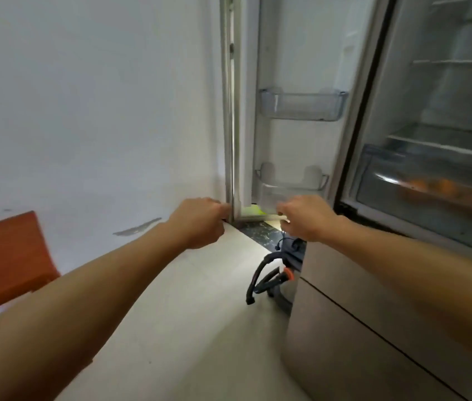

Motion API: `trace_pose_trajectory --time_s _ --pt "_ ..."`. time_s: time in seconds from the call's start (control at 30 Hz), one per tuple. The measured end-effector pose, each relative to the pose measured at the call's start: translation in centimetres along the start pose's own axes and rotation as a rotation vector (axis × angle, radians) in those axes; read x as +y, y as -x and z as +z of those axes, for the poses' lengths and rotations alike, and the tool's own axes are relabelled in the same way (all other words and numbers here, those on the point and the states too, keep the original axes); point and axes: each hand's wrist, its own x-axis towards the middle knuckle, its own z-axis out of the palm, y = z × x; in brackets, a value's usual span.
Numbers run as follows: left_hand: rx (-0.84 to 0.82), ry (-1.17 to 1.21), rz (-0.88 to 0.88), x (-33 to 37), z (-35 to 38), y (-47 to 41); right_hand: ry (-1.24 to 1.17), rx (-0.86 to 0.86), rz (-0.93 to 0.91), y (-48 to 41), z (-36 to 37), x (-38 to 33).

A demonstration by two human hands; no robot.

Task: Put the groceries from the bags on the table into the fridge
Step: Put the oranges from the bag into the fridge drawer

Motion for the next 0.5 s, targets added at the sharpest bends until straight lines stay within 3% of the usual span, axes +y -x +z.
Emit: trace_pose_trajectory --time_s 0.3,0.5 --pt "-0.226 -0.05 -0.397 -19.8 3.8 26.6 -0.158 0.062 -0.338 -10.0 -3.5 -30.4" --pt "-0.269 -0.022 -0.608 -29.6 3.9 40.1 -0.259 0.107 -0.553 -13.8 -7.5 -49.4"
